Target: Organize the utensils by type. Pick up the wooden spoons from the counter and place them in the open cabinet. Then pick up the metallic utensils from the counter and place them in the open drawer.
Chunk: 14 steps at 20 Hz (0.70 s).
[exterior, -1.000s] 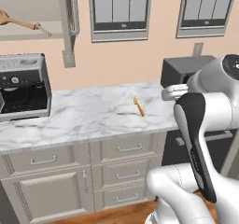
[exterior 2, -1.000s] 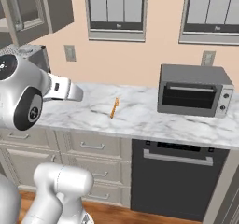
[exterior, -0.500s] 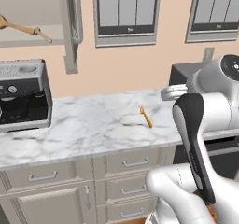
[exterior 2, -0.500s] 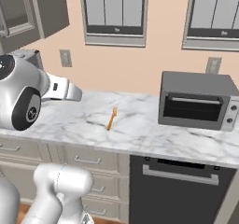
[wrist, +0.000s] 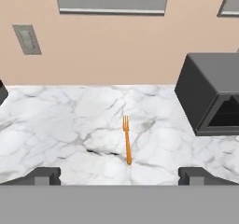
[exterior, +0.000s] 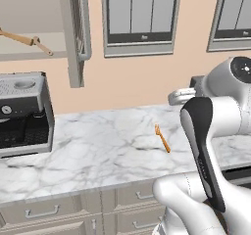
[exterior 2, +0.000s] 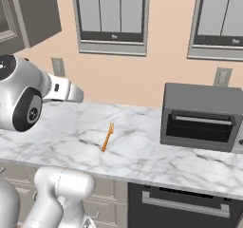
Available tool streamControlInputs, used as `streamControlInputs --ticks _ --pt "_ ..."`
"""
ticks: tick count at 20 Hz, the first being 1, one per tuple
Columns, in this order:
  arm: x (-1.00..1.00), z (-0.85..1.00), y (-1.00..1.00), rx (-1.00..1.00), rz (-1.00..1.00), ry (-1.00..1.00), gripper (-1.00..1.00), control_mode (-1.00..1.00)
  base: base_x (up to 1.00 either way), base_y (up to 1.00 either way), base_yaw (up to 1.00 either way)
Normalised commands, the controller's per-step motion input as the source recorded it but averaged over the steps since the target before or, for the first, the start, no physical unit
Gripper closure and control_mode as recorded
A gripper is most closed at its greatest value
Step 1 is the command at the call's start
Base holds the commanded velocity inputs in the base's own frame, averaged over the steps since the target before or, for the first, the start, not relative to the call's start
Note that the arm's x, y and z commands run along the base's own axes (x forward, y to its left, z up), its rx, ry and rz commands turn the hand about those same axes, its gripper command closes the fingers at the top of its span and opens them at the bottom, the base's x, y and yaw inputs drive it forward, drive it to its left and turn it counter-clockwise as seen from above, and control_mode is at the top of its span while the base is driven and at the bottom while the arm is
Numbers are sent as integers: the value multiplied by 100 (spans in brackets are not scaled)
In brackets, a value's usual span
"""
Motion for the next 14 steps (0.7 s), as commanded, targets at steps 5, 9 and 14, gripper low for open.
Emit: streamControlInputs --ticks 5,9,14 --pt "0 0 0 0 0 0 -100 100 2 -6 0" --pt "0 0 0 0 0 0 -100 100 0 -2 0" --pt "0 0 0 0 0 0 -100 100 0 0 0"
